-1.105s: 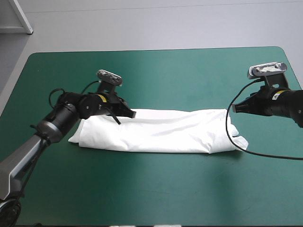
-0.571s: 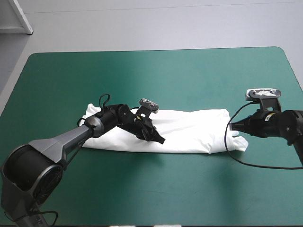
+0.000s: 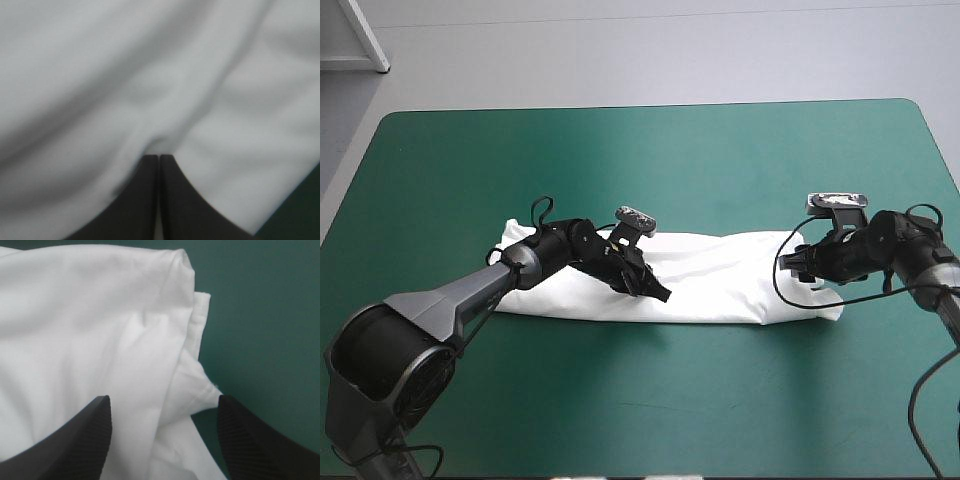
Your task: Fold the cloth
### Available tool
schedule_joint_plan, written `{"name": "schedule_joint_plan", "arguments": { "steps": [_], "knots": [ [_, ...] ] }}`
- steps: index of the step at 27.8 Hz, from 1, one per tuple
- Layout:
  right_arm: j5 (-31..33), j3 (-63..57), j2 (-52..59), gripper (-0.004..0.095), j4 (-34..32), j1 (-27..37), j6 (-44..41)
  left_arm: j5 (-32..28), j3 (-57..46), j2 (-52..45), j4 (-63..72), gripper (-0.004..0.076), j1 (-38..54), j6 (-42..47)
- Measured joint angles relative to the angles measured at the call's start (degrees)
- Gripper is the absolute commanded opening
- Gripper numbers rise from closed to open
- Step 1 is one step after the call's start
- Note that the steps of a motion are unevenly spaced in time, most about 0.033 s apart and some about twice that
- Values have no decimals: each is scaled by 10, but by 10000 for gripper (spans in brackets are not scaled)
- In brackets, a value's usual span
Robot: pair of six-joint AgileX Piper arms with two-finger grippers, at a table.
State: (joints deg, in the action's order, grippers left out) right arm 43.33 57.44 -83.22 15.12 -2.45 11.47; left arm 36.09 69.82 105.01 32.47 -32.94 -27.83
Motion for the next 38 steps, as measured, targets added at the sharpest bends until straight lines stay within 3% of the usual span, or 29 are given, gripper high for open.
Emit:
{"name": "schedule_joint_plan", "arguments": {
  "steps": [4,9,13,15,24,29,38],
  "knots": [
    [-33,0,-59,560,6,0,17,2,0,0,0,19,0,-11],
    [-33,2,-95,429,15,0,45,2,0,0,0,19,0,-13],
    [-23,7,-106,137,39,0,74,-1,0,0,0,19,0,-13],
    [-13,9,-112,37,62,1,88,-1,0,0,0,19,0,-13],
    [30,34,-123,17,75,5,123,-2,0,0,-9,19,0,-13],
    [106,73,-106,16,73,5,136,-2,0,0,-12,19,0,-12],
    [186,202,-35,9,156,5,154,-3,0,0,-12,19,0,-7]
  ]
}}
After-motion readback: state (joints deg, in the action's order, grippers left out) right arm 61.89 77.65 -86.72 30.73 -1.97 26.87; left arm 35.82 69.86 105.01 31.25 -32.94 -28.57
